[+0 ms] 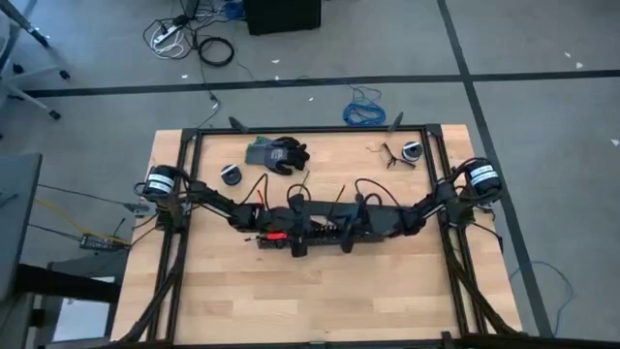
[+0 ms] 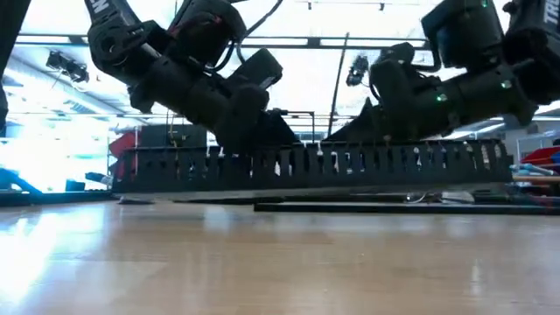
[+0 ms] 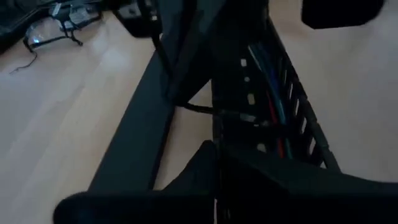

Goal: Ziptie cables
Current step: Put the cable wires in the black cable duct

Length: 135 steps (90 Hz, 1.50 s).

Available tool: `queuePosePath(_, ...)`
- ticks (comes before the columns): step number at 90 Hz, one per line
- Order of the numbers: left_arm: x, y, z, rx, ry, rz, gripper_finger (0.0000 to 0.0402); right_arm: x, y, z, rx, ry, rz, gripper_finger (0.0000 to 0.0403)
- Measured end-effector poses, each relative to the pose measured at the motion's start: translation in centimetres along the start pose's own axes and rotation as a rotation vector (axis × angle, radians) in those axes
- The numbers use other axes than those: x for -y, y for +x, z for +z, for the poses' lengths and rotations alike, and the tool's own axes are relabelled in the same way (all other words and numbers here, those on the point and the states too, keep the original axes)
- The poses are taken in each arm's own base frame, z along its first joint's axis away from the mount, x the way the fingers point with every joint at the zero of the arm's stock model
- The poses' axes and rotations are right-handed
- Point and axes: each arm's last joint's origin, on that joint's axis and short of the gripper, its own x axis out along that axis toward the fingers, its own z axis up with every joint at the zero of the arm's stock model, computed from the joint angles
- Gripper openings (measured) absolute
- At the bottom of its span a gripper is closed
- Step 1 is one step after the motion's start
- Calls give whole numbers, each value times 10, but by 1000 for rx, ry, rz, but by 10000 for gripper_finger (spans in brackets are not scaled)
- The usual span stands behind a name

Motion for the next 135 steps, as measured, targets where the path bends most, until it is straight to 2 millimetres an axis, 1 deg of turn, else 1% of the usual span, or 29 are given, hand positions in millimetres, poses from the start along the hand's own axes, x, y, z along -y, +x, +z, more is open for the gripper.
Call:
queuePosePath(12,0,0,0,4,1,-4,0,1,-1,-1,-5,6,9,0)
queuePosePath(31,1,0,1,11,0,-15,0,0,5,5,-1,0,64,0)
queuePosePath(47,1,0,1,10,3,-15,0,2,7,6,-11,0,68,0)
queuePosePath(68,0,0,0,-2,26,-6,0,4,7,0,-71,17,45,0)
queuePosePath(104,0,0,0,2,25,-5,0,6,7,-5,-116,15,29,0)
queuePosePath(135,0,0,-1,-4,26,-7,0,3,5,-9,-154,13,35,0)
